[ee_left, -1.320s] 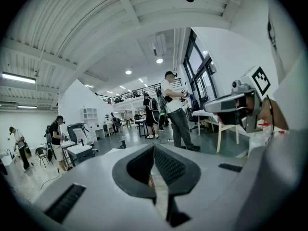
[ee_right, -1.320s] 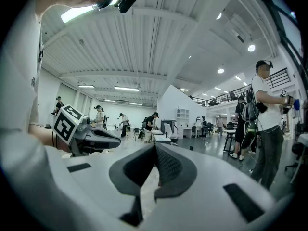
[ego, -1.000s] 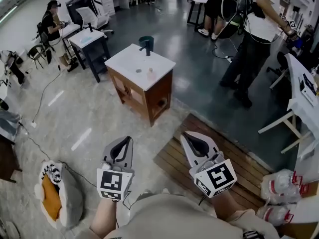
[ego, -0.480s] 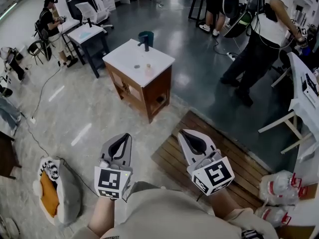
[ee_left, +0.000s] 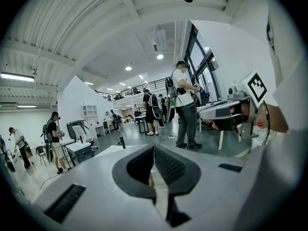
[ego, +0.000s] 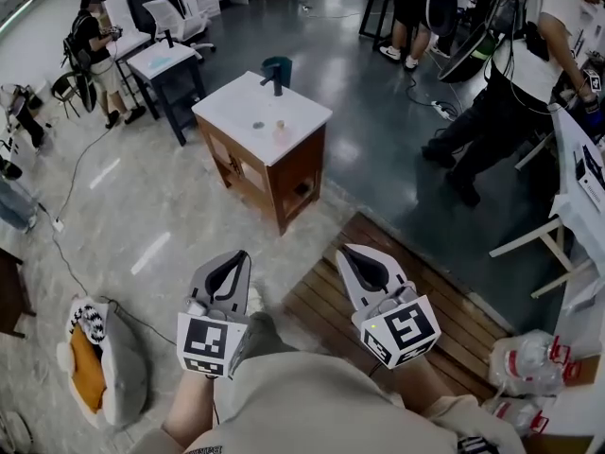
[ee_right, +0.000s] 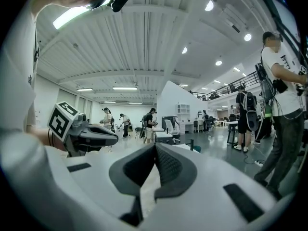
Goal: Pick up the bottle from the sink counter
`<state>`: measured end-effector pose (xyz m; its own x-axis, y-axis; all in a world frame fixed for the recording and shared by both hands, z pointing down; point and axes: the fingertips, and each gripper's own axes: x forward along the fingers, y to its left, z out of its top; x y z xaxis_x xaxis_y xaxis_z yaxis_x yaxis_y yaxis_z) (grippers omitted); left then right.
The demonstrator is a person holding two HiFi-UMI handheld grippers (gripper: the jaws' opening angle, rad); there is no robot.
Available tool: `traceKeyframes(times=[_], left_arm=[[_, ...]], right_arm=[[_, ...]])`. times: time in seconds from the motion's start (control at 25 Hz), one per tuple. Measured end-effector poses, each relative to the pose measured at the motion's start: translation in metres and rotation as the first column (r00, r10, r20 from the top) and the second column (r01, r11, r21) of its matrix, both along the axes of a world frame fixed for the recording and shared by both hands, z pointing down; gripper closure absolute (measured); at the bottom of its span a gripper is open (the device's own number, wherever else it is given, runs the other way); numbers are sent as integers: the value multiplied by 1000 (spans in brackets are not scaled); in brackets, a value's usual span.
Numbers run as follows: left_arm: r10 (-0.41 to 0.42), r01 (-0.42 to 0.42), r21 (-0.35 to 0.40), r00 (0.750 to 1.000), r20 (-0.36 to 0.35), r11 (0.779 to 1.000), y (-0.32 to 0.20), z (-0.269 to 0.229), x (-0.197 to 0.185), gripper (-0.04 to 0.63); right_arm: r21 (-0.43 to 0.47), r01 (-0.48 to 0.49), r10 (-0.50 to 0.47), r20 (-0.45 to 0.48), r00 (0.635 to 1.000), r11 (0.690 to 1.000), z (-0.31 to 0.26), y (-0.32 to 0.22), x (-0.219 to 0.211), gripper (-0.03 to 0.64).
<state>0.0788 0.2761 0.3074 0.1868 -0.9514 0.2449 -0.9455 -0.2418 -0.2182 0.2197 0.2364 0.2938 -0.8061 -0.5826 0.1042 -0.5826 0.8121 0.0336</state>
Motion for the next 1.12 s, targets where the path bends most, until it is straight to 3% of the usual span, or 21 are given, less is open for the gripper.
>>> traceKeyframes(times=[0.32,0.64,1.12], left_arm=[[32,-32,11,999,3,999,-34,24,-18,588],[65,-65,-20,998,-3,998,-88,34,-65,588],[141,-143,-78,990,-29,987,-220,46,-152,588]], right_arm=[[-4,-20,19,-14,1000,1000,27,-30,-24,620],[-55,-69,68,-22,997,996,39,-79,-65,620],[-123,-136,127,-78,989,983,57,-204,-156,620]])
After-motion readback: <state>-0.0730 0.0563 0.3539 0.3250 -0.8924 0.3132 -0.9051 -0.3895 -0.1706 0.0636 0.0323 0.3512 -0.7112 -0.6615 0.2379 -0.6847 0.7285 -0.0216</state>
